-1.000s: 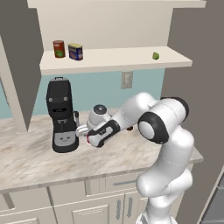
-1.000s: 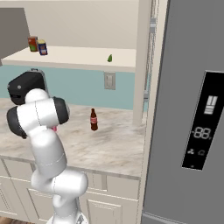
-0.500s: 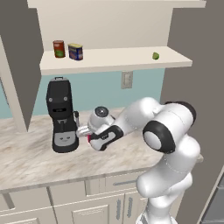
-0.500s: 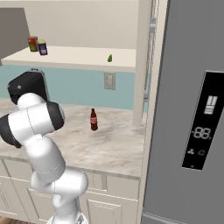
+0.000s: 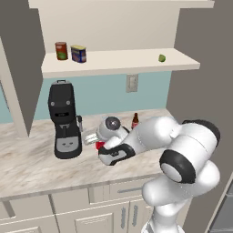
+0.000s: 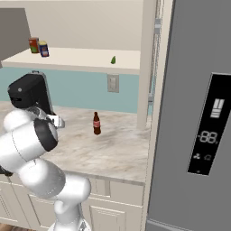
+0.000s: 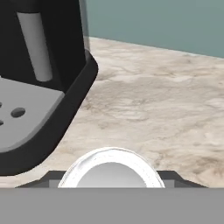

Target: Pick the cans from the counter and place them in their designated side in the cabinet.

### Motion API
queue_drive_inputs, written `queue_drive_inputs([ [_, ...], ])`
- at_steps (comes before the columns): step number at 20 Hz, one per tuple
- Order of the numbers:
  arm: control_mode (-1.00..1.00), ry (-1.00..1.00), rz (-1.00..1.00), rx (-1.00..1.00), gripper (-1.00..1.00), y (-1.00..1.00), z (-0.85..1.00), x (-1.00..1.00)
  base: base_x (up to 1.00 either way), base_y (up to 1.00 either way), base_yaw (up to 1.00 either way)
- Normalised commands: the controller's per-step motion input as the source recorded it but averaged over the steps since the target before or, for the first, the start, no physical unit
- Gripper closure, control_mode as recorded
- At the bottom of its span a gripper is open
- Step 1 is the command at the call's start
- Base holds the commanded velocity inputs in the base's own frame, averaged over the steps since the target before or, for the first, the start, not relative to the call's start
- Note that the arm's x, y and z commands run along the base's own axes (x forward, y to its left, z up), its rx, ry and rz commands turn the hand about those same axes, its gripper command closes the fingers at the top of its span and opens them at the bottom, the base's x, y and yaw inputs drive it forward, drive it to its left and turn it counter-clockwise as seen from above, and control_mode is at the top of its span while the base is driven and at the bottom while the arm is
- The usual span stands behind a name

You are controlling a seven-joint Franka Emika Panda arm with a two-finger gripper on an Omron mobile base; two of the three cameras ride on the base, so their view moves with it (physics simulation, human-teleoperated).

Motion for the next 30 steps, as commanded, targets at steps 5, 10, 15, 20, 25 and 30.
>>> queue_drive_inputs([
  [5, -1.00, -0.07, 0.00, 0.01, 1.00, -0.28, 0.26, -0.46, 0.00, 0.00, 0.00],
  [10, -1.00, -0.03, 0.00, 0.03, 1.00, -0.21, 0.34, -0.38, 0.00, 0.00, 0.00],
  [15, -1.00, -0.03, 0.00, 0.03, 1.00, -0.16, 0.39, -0.39, 0.00, 0.00, 0.00],
  [20, -1.00, -0.02, 0.00, 0.02, 1.00, -0.10, 0.49, -0.39, 0.00, 0.00, 0.00],
  [25, -1.00, -0.01, 0.00, 0.00, 1.00, -0.09, 0.51, -0.40, 0.00, 0.00, 0.00],
  [30, -1.00, -0.02, 0.00, 0.00, 1.00, -0.11, 0.49, -0.48, 0.00, 0.00, 0.00],
])
